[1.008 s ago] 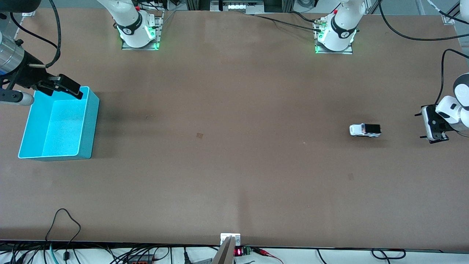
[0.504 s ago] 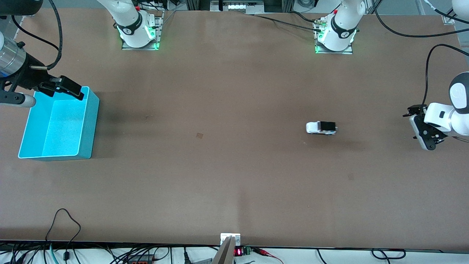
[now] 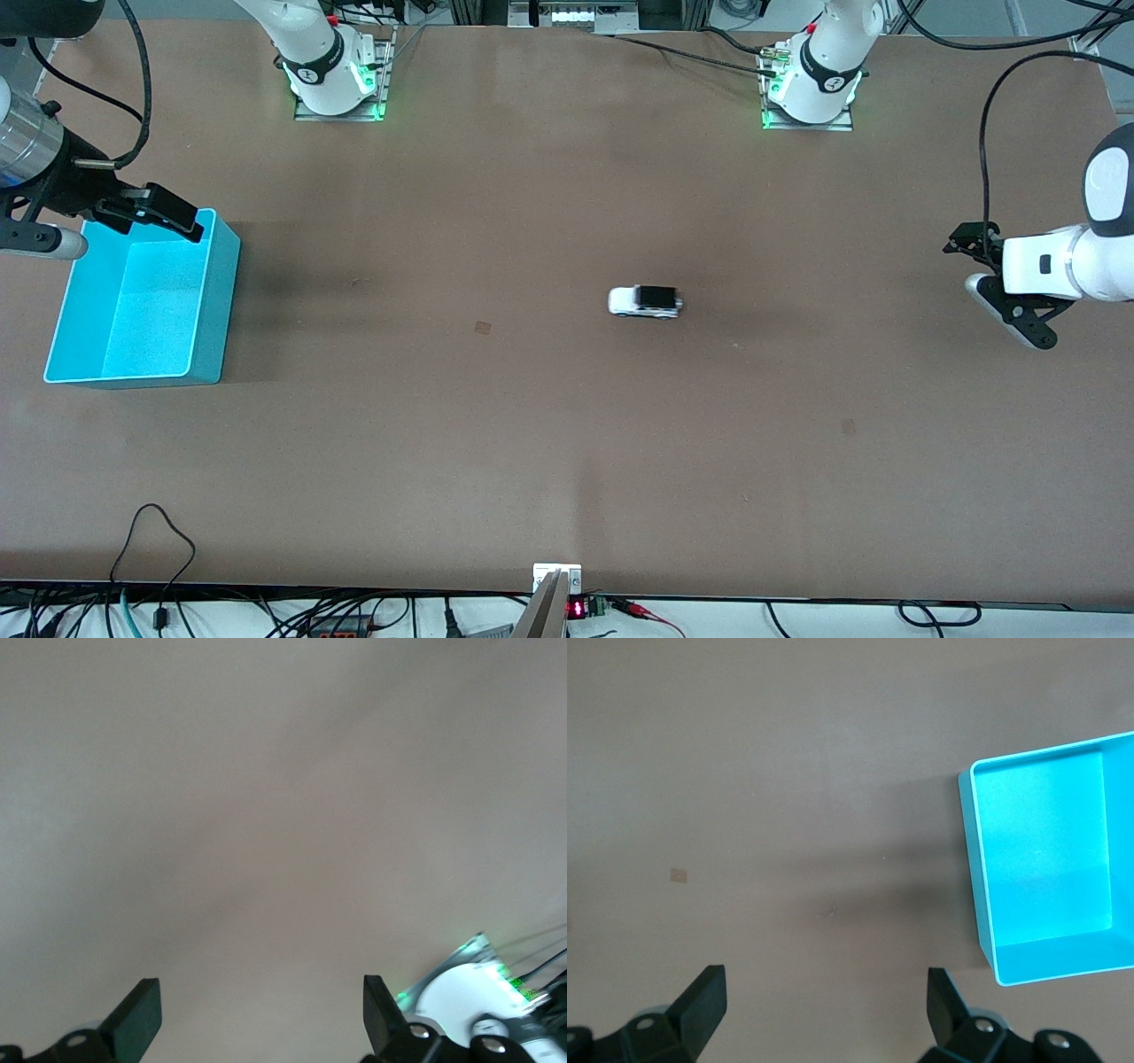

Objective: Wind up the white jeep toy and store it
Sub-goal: 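Release the jeep and raise the left gripper away from it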

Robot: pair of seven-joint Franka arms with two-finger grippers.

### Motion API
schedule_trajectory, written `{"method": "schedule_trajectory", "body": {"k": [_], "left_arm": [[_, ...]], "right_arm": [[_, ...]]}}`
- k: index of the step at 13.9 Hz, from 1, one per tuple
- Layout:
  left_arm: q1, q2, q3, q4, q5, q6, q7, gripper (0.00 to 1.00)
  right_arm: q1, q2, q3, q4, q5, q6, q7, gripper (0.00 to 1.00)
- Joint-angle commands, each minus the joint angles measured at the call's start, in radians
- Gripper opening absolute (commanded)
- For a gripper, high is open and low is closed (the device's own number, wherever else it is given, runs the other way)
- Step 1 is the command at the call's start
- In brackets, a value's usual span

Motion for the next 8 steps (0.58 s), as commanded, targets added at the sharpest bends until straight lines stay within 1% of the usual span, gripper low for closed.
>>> {"method": "schedule_trajectory", "body": {"k": [1, 2, 4, 5, 6, 7, 8], "left_arm": [[-0.043, -0.004, 0.006, 0.063, -0.039, -0.064, -0.187, 1.00], [-0.066, -0.019, 0.019, 0.070, -0.041, -0.078, -0.256, 1.00], [-0.163, -0.064, 0.088, 0.066, -0.042, -0.070, -0.424, 1.00], [-0.187, -0.080, 0.099, 0.064, -0.056, -0.056, -0.539, 1.00], [-0.201, -0.111, 0.102, 0.054, -0.074, -0.020, -0.651, 1.00], [-0.209, -0.146, 0.104, 0.022, -0.077, 0.031, -0.749, 1.00], [-0.223, -0.180, 0.104, -0.014, -0.076, 0.109, -0.816, 1.00]], "right_arm": [[0.000, 0.002, 0.004, 0.009, -0.012, -0.010, 0.004, 1.00], [0.000, 0.002, 0.004, 0.009, -0.012, -0.012, 0.003, 1.00], [0.000, 0.002, 0.004, 0.008, -0.014, -0.010, 0.001, 1.00], [0.000, 0.002, 0.004, 0.008, -0.014, -0.010, 0.001, 1.00], [0.000, 0.002, 0.004, 0.008, -0.014, -0.010, -0.009, 1.00], [-0.002, 0.002, 0.003, 0.008, -0.014, -0.010, -0.020, 1.00], [-0.005, 0.004, 0.003, 0.006, -0.014, -0.010, -0.026, 1.00]]}}
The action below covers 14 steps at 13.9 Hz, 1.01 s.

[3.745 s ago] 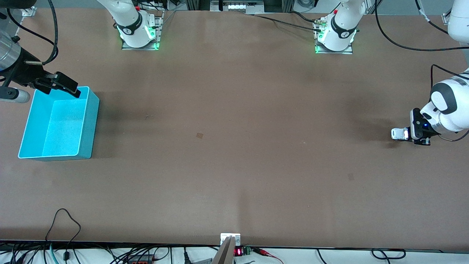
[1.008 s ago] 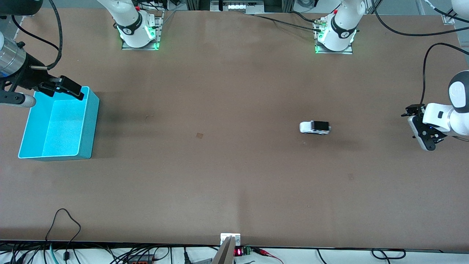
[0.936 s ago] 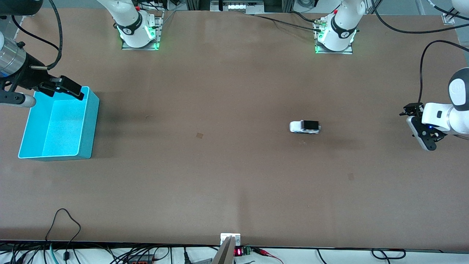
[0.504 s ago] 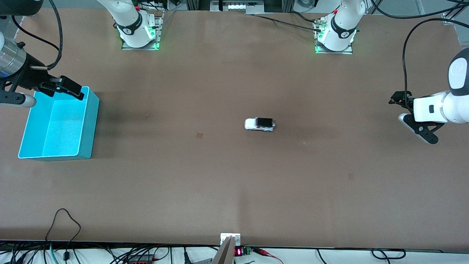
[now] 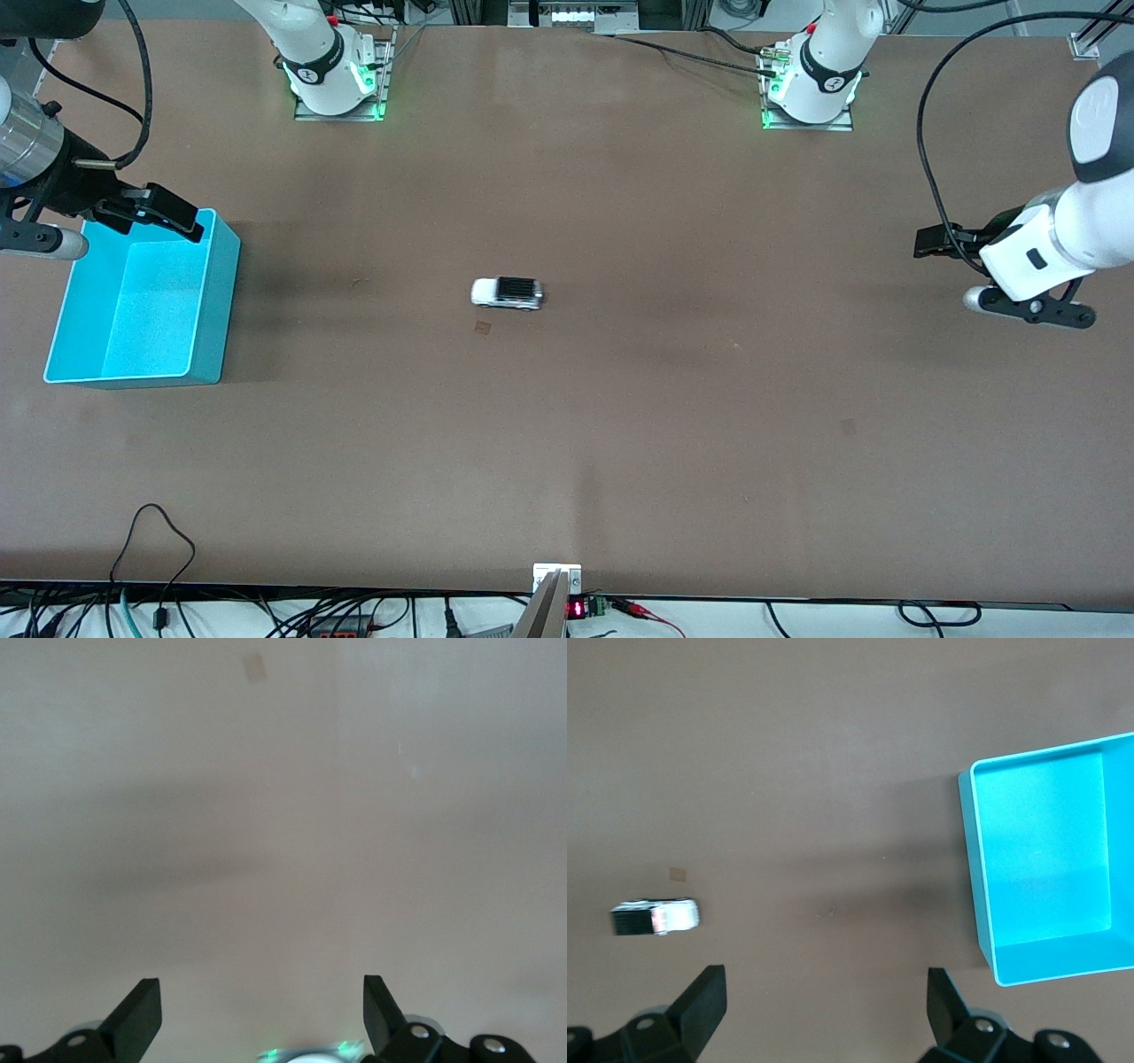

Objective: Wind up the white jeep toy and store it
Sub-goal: 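Release the jeep and raise the left gripper away from it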

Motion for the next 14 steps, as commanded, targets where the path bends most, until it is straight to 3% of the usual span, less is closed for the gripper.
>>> {"method": "schedule_trajectory", "body": {"k": [1, 2, 4, 8, 14], "left_arm": [[-0.037, -0.111, 0.042, -0.123, -0.025, 0.189, -0.154, 1.00], [-0.044, -0.143, 0.083, -0.162, -0.029, 0.246, -0.147, 1.00], [-0.060, -0.197, 0.099, -0.217, -0.032, 0.265, -0.141, 1.00], [-0.060, -0.206, 0.101, -0.210, -0.021, 0.237, -0.021, 1.00], [-0.063, -0.229, 0.099, -0.216, -0.021, 0.184, -0.016, 1.00]], "right_arm": [[-0.005, 0.006, 0.003, 0.006, -0.012, -0.010, -0.019, 1.00], [-0.005, 0.009, 0.003, 0.006, -0.012, -0.010, -0.019, 1.00], [-0.005, 0.011, 0.003, 0.006, -0.012, -0.010, -0.019, 1.00], [-0.008, 0.017, 0.003, 0.006, -0.014, -0.011, -0.019, 1.00], [-0.009, 0.017, 0.001, 0.002, -0.014, -0.011, -0.019, 1.00]]}}
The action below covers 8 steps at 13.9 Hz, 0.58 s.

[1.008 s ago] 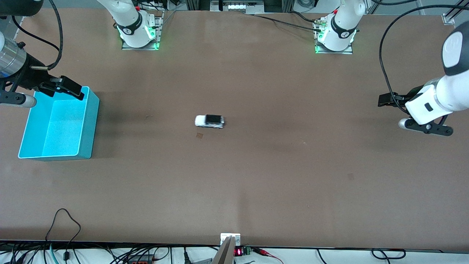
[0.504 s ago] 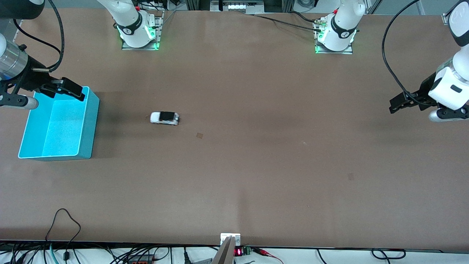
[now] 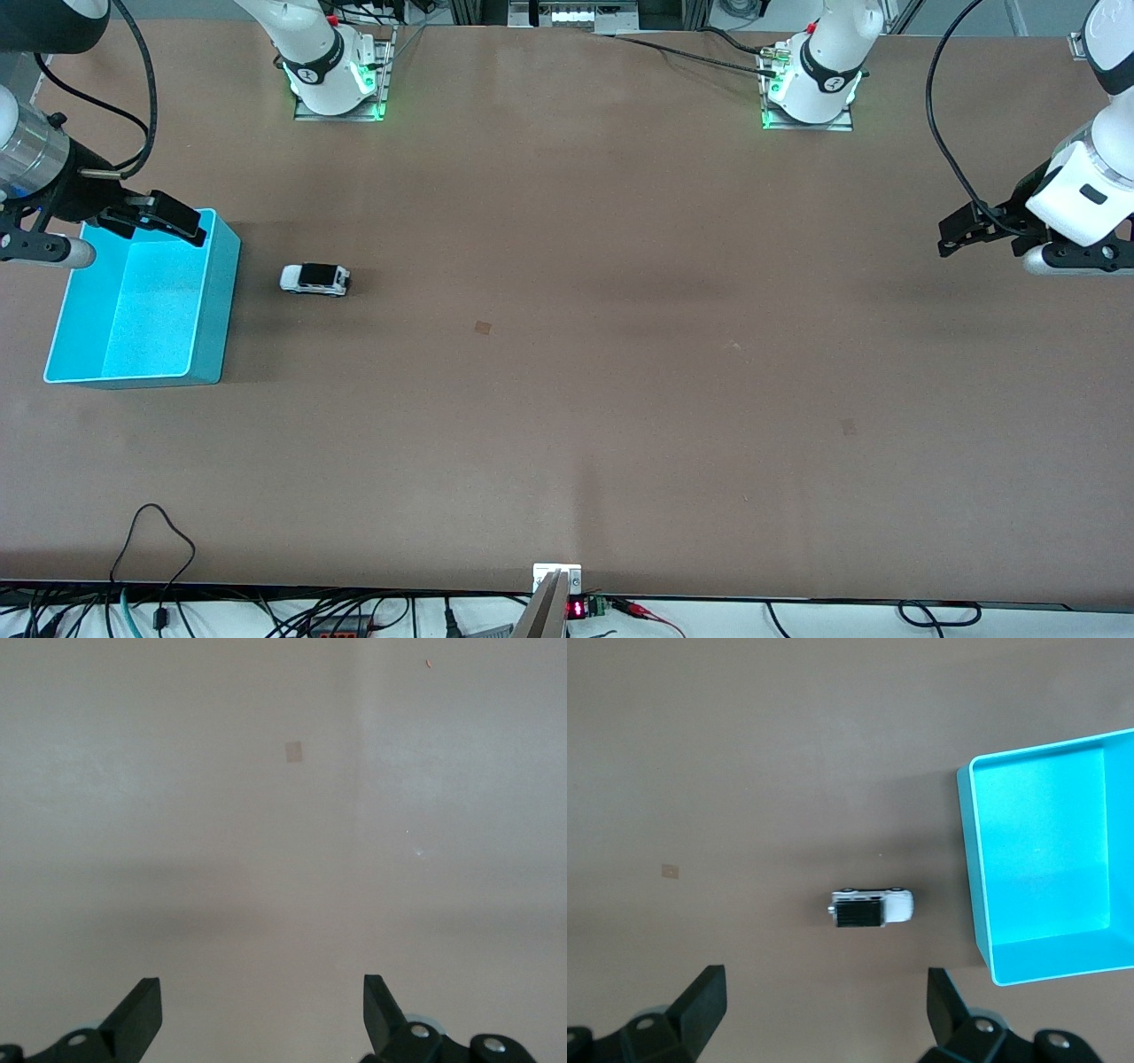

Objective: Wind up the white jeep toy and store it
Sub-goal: 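Release the jeep and raise the left gripper away from it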

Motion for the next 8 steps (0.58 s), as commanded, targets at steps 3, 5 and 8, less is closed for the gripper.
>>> {"method": "schedule_trajectory", "body": {"k": [3, 5, 8], "left_arm": [[-0.021, -0.040, 0.019, -0.023, -0.015, -0.017, 0.028, 1.00], [-0.022, -0.040, 0.019, -0.023, -0.015, -0.019, 0.034, 1.00], [-0.022, -0.039, 0.011, -0.020, -0.013, -0.022, 0.034, 1.00]], "right_arm": [[-0.007, 0.001, 0.003, 0.003, -0.010, -0.012, -0.016, 1.00], [-0.007, 0.005, 0.003, 0.003, -0.010, -0.012, -0.016, 1.00], [-0.008, 0.007, 0.002, -0.012, -0.011, -0.036, -0.071, 1.00]]}}
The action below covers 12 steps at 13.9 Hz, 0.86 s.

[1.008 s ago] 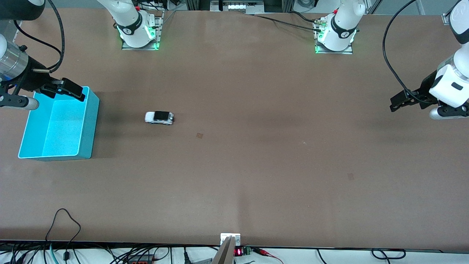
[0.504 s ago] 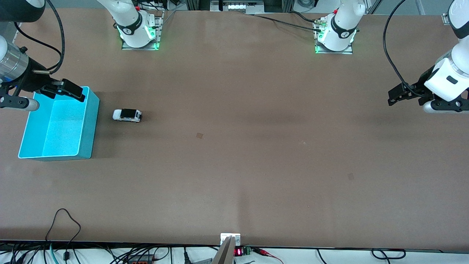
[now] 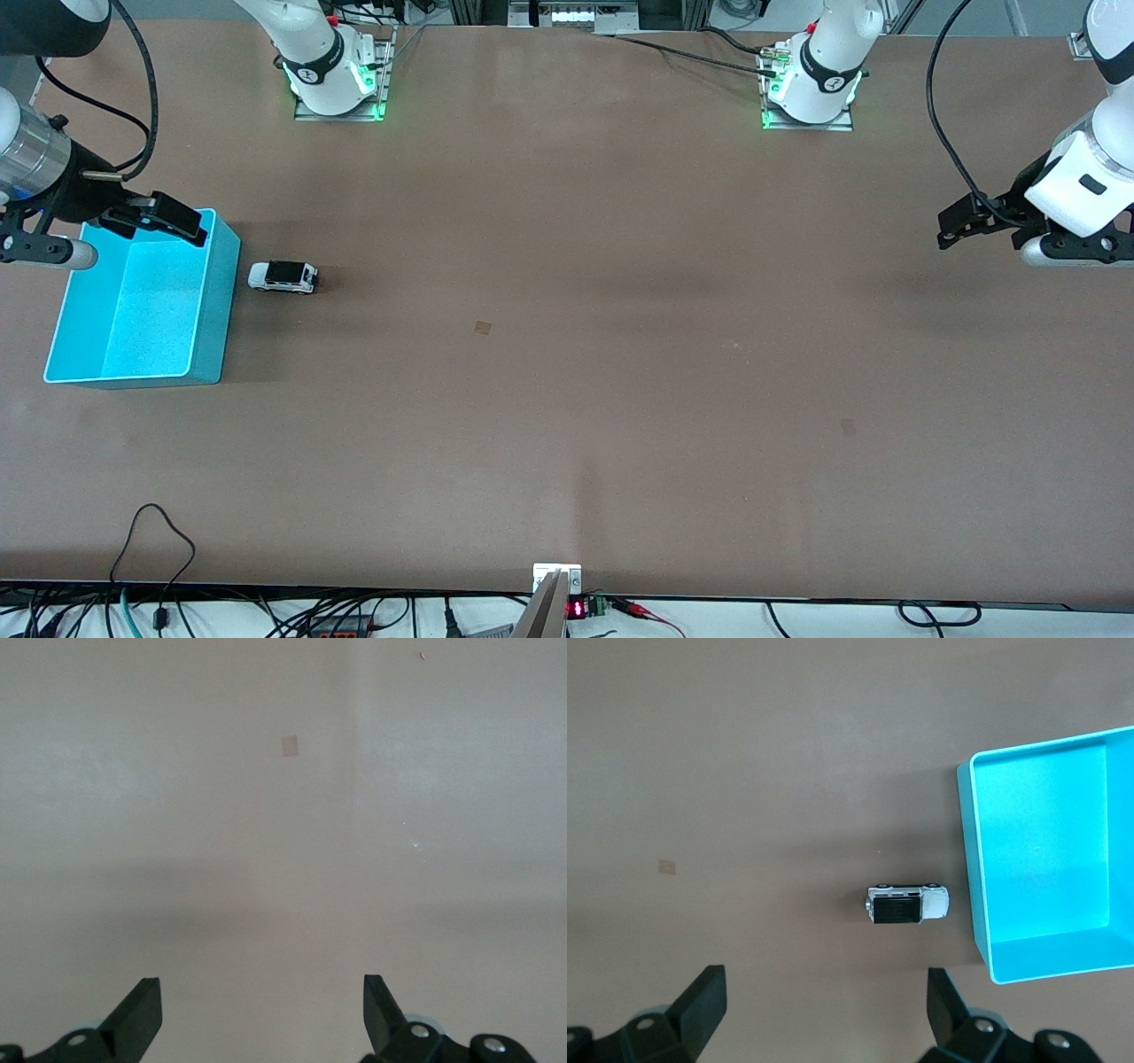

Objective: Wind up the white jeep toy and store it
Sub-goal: 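Lower the right gripper onto the rolled jeep and grasp it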

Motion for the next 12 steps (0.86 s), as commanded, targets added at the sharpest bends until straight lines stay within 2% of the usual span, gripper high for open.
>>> {"method": "schedule_trajectory", "body": {"k": [1, 4, 9, 12], "left_arm": [[-0.011, -0.024, 0.008, -0.017, -0.013, -0.009, 0.030, 1.00], [-0.013, -0.024, -0.003, -0.013, -0.013, -0.008, 0.027, 1.00], [-0.014, -0.020, -0.018, -0.003, -0.012, -0.005, 0.010, 1.00], [-0.014, -0.016, -0.018, 0.006, -0.012, -0.008, 0.008, 1.00]], "right_arm": [[-0.010, 0.009, 0.001, -0.010, -0.009, -0.067, -0.113, 1.00], [-0.011, 0.028, 0.000, -0.032, -0.009, -0.097, -0.328, 1.00], [-0.099, 0.166, 0.000, -0.040, 0.031, -0.019, -0.918, 1.00], [-0.099, 0.191, -0.002, -0.123, 0.027, 0.075, -1.072, 1.00]]}}
